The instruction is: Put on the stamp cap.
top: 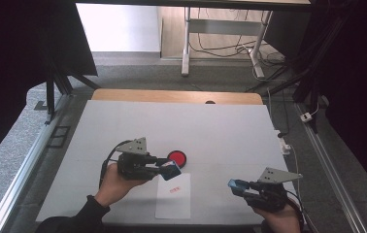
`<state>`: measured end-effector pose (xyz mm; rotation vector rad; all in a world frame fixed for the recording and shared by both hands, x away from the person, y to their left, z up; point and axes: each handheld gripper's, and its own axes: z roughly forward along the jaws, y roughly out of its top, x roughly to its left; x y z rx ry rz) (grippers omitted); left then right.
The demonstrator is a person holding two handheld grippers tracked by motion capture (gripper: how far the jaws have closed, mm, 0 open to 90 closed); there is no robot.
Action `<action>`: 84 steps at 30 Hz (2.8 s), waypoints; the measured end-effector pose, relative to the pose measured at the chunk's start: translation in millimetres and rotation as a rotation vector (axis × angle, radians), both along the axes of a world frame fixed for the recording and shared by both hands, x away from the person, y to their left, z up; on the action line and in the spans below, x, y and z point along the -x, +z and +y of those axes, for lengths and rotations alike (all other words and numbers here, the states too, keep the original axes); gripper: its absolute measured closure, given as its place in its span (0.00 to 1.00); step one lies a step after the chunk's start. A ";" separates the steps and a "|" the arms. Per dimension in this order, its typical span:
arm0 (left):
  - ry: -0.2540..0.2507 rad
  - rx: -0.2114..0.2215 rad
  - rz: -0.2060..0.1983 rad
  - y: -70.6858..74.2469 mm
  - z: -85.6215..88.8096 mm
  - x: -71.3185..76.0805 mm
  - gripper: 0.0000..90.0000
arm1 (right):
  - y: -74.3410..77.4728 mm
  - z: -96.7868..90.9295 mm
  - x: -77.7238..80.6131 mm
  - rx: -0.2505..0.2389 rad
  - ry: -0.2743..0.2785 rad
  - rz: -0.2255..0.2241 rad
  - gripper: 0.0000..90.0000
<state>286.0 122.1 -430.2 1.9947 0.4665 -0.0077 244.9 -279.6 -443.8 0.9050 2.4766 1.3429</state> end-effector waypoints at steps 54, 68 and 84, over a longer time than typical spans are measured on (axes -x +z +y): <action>-0.149 0.028 -0.073 7.8 -1.4 3.8 0.78 | -16.8 124.8 -49.9 -0.137 0.531 0.066 0.76; -0.201 0.031 -0.105 7.3 -3.3 6.6 0.78 | -17.2 140.9 -53.8 -0.145 0.597 0.068 0.76; -0.254 0.033 -0.100 4.3 -4.3 6.2 0.78 | -16.8 143.5 -52.3 -0.154 0.628 0.077 0.76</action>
